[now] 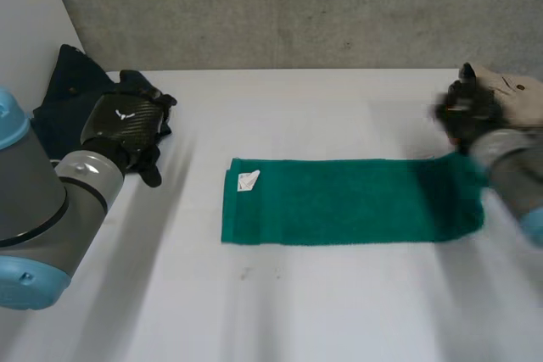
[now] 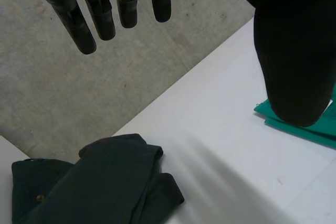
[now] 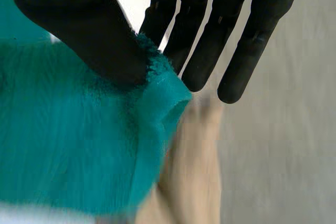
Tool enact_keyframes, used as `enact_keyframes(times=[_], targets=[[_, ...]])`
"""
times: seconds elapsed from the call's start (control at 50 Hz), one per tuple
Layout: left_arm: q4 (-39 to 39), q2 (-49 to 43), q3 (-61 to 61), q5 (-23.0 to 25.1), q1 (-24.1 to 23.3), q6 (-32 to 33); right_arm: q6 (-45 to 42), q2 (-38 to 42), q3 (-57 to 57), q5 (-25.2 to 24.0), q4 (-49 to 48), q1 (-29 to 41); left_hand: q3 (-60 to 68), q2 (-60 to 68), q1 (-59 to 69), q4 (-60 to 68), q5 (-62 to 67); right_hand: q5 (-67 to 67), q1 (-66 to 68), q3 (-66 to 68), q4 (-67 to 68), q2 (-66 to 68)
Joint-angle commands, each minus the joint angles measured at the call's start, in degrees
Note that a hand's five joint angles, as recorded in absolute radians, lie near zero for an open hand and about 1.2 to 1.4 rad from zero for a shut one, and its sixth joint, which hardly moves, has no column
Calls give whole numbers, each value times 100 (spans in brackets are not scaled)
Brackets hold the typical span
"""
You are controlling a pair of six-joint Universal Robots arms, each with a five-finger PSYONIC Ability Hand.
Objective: Fold the laundry.
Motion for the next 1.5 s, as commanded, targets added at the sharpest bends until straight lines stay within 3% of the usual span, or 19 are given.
enact_keyframes(times=[0.02, 0.12, 0.26, 0.3, 0.32, 0.34, 0.46, 0.62, 0.78, 0.82, 0.86, 0.9, 1.06, 1.24, 1.34, 1.36, 1.38, 1.4, 1.5], targets=[[6, 257, -241, -2, 4, 0, -297, 689, -151, -836, -889, 2280, -212, -170, -65, -160, -269, 1270, 1660, 1178, 1136, 1242], [15, 283, -373, -2, 4, 0, -701, 1558, -484, -1197, -986, 3202, -212, -170, -65, -160, -269, 1270, 1660, 1178, 1136, 1242], [6, 274, -452, 7, 4, 0, -808, 1912, -547, -1127, -986, 3495, -212, -170, -65, -160, -269, 1270, 1660, 1178, 1136, 1242], [6, 274, -452, 15, 4, 0, -685, 1816, -424, -1004, -969, 3486, -212, -170, -65, -160, -269, -3801, -3411, -3893, -3936, -3829], [15, 274, -452, 15, 4, 0, -606, 1781, -380, -952, -986, 3477, -212, -170, -65, -160, -269, -5486, -5096, -5578, -5620, -5514], [15, 274, -452, 15, 4, 0, -362, 1624, -214, -803, -1038, 3477, -212, -170, -65, -160, -269, -5730, -5340, -5822, -5864, -5758], [15, 283, -347, 15, -14, 0, 1700, 61, 436, -521, -943, 2426, -212, -170, -65, -160, -269, -5730, -5340, -5822, -5864, -5758], [24, 283, -259, 15, -84, 0, 3507, -268, 859, -512, 233, 1387, -212, -170, -65, -160, -269, -5730, -5340, -5822, -5864, -5758], [208, 248, -285, 7, -207, 0, 2606, 83, 1202, -372, 771, 428, -212, -170, -65, -160, -269, -5692, -5302, -5784, -5826, -5720], [226, 239, -294, -2, -260, 0, 2296, 198, 1220, -284, 772, 392, -212, -170, -65, -160, -269, -4434, -4044, -4526, -4568, -4462], [226, 230, -294, -2, -304, 0, 1927, 277, 1211, -117, 719, 366, -212, -170, -65, -160, -269, -1027, -637, -1119, -1161, -1055], [226, 239, -294, -11, -330, 0, 1794, 277, 1176, 67, 588, 401, -212, -170, -65, -160, -269, 1264, 1654, 1172, 1130, 1236], [217, 371, -312, -46, -357, 9, 1390, -65, 913, 614, -538, 1049, -212, -170, -65, -160, -269, 1270, 1660, 1178, 1136, 1242], [217, 617, -382, -46, -357, 0, 872, 671, 272, -342, -617, 3167, -212, -170, -65, -160, -269, 1270, 1660, 1178, 1136, 1242], [217, 582, -444, -29, -357, -17, 686, 1226, 122, -661, -485, 3512, -212, -170, -65, -160, -269, 1270, 1660, 1178, 1136, 1242], [217, 556, -444, -28, -357, -17, 704, 1261, 95, -635, -477, 3512, -212, -170, -65, -160, -269, 976, 1366, 884, 842, 948], [226, 538, -435, -28, -365, -17, 808, 1279, 17, -574, -468, 3512, -212, -170, -65, -160, -269, -2840, -2451, -2933, -2975, -2868], [226, 521, -383, -28, -400, -17, 905, 1244, -19, -504, -476, 3521, -207, -166, -60, -156, -264, -5177, -4787, -5269, -5311, -5205], [209, 257, 30, -64, -637, -114, 2108, 666, 51, -196, -529, 3206, -173, -132, -27, -122, -230, -5730, -5340, -5822, -5864, -5758]])
